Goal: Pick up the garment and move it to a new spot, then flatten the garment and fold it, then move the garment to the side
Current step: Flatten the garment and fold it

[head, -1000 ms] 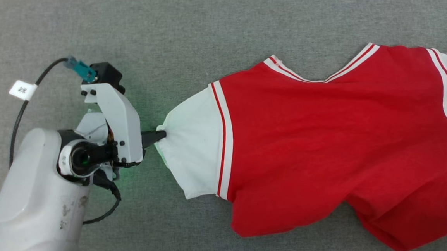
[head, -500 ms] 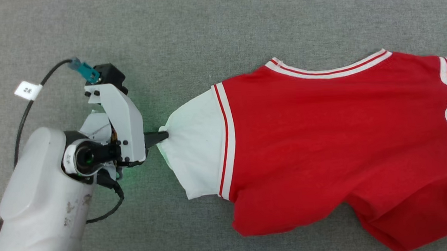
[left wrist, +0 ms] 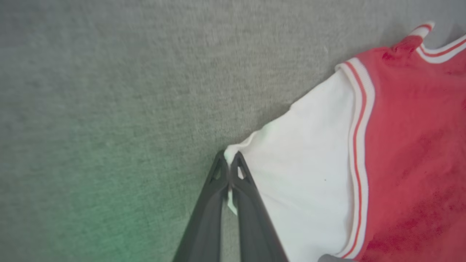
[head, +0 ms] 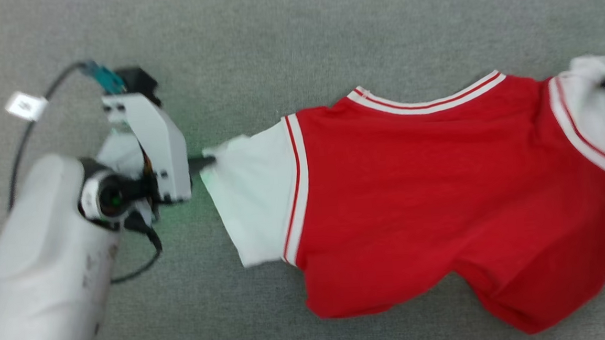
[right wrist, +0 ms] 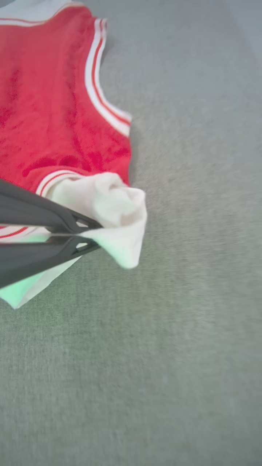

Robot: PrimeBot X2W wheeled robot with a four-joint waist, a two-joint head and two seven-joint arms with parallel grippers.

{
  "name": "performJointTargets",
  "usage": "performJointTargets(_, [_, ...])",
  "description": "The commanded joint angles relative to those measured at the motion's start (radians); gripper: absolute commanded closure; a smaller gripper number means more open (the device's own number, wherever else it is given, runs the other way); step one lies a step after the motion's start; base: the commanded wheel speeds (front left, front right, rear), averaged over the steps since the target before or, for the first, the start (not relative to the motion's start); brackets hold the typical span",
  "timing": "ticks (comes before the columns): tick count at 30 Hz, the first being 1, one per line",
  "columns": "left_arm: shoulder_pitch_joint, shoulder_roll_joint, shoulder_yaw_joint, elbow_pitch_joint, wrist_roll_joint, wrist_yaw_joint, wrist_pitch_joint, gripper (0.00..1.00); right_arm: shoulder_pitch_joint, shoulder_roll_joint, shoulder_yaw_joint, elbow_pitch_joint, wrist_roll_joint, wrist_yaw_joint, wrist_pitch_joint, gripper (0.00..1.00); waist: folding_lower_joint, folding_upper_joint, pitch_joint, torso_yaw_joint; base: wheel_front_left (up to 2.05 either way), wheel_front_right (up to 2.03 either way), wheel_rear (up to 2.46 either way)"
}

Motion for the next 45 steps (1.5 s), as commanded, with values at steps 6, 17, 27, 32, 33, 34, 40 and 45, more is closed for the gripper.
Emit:
performJointTargets(6, [-0.132,0.005,0.011,0.024,0.037,-0.016,-0.060,1.00,-0.113,0.026,0.041,0.003,0.031,0.000,-0.106,1.00,0.0000,0.0000,-0.104,-0.002,0.00,0.00,0.00])
performJointTargets(17, [-0.407,-0.006,0.023,0.129,0.125,-0.027,-0.227,1.00,-0.317,0.029,0.215,0.084,0.048,0.000,-0.404,1.00,0.0000,0.0000,-0.237,-0.002,0.00,0.00,0.00])
performJointTargets(27, [-0.592,-0.013,0.034,0.263,0.178,-0.044,-0.418,1.00,-0.470,0.013,0.336,0.246,0.021,0.000,-0.749,1.00,0.0000,0.0000,-0.310,-0.003,0.00,0.00,0.00])
performJointTargets(32, [-0.663,-0.020,0.039,0.333,0.190,-0.051,-0.501,1.00,-0.528,-0.002,0.385,0.322,0.038,0.000,-0.860,1.00,0.0000,0.0000,-0.318,-0.001,0.00,0.00,0.00])
performJointTargets(33, [-0.675,-0.022,0.037,0.346,0.191,-0.052,-0.513,1.00,-0.539,-0.003,0.395,0.337,0.042,0.000,-0.873,1.00,0.0000,0.0000,-0.317,0.000,0.00,0.00,0.00])
performJointTargets(34, [-0.687,-0.024,0.035,0.358,0.193,-0.052,-0.523,1.00,-0.550,-0.004,0.408,0.349,0.044,0.000,-0.886,1.00,0.0000,0.0000,-0.314,0.000,0.00,0.00,0.00])
performJointTargets(40, [-0.754,-0.036,0.035,0.419,0.201,-0.056,-0.597,1.00,-0.616,-0.012,0.486,0.403,0.045,0.000,-0.952,1.00,0.0000,0.0000,-0.274,-0.004,0.00,0.00,0.00])
performJointTargets(45, [-0.823,-0.043,0.029,0.456,0.230,-0.048,-0.686,1.00,-0.694,-0.009,0.550,0.449,0.009,0.000,-1.003,1.00,0.0000,0.0000,-0.202,-0.014,0.00,0.00,0.00])
